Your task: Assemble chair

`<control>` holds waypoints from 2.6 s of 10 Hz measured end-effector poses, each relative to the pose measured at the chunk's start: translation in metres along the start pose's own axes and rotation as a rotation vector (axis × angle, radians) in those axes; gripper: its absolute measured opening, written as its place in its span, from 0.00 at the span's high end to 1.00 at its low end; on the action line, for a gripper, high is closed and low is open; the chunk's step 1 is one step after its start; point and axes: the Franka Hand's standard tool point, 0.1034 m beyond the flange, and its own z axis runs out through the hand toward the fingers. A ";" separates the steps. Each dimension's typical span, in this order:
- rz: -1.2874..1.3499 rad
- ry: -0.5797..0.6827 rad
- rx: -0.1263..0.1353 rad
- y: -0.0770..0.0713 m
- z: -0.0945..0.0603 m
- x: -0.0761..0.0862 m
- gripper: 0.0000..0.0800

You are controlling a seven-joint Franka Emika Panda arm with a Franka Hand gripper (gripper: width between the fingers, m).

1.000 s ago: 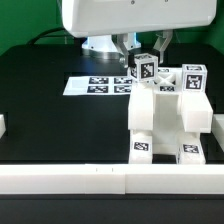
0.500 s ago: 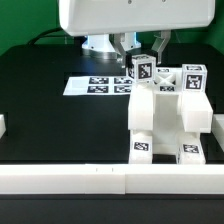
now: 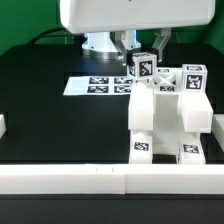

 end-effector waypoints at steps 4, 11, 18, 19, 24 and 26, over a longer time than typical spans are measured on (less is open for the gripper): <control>0.001 -0.004 0.001 0.000 0.002 -0.002 0.64; 0.001 -0.005 0.000 -0.001 0.005 -0.005 0.64; -0.001 -0.025 0.004 -0.004 0.014 -0.012 0.64; 0.000 -0.021 0.000 -0.001 0.015 -0.007 0.64; 0.002 -0.017 -0.003 0.001 0.015 -0.003 0.64; 0.002 -0.017 -0.003 0.001 0.015 -0.003 0.64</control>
Offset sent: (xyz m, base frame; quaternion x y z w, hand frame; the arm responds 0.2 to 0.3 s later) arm 0.0000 0.0000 0.0000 0.0000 0.0000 0.0000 1.0000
